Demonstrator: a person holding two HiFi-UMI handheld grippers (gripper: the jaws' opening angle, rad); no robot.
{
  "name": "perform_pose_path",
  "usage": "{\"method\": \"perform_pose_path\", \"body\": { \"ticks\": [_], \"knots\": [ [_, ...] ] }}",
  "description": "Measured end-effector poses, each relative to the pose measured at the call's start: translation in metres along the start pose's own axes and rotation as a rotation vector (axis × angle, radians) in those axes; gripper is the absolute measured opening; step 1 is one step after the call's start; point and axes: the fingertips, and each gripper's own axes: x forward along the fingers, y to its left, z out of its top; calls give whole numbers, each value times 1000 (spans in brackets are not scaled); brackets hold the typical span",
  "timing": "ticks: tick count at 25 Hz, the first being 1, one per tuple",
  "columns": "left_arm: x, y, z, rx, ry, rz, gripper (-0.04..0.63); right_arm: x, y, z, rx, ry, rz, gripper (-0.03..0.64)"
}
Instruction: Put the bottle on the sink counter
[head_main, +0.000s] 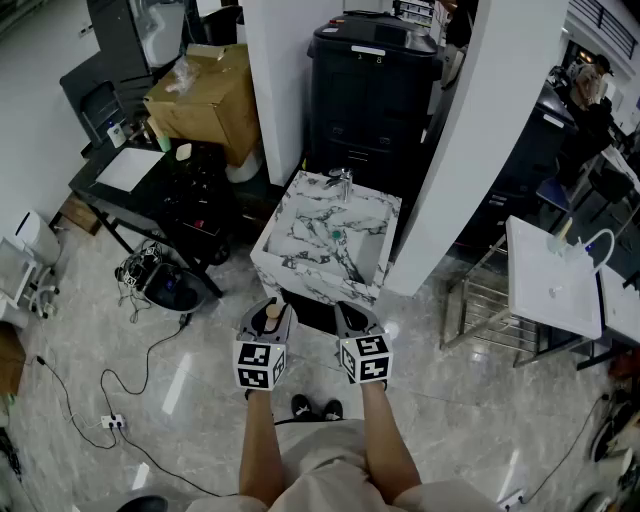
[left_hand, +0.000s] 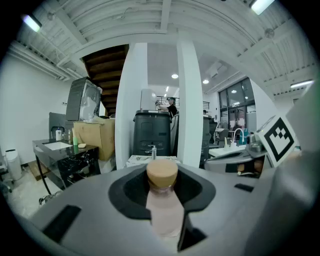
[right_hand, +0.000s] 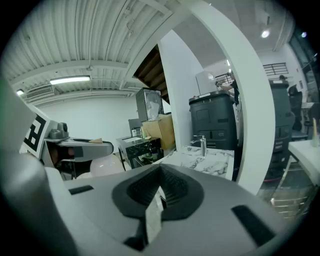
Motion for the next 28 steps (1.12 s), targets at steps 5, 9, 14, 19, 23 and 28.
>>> {"method": "perform_pose_path", "body": {
  "ticks": [5, 9, 14, 19, 23, 28],
  "knots": [
    [2, -6, 1, 2, 1, -28, 118, -3, -2, -1, 1, -1, -1, 3],
    [3, -9, -1, 2, 8, -29, 118, -3, -5, -1, 2, 0, 5, 3],
    [-4, -6, 3, 5, -2, -10, 118, 0, 0, -2, 1, -7, 33, 3],
    [-3, -5, 8, 10, 1, 4, 118, 3, -5, 5, 48, -40, 65, 4],
    [0, 4, 12, 14, 1, 20, 118, 8, -7, 8, 59, -45, 81, 4],
    [11, 16, 9, 5, -4, 25, 118, 24, -12, 4, 62, -31, 83, 4]
  ]
}}
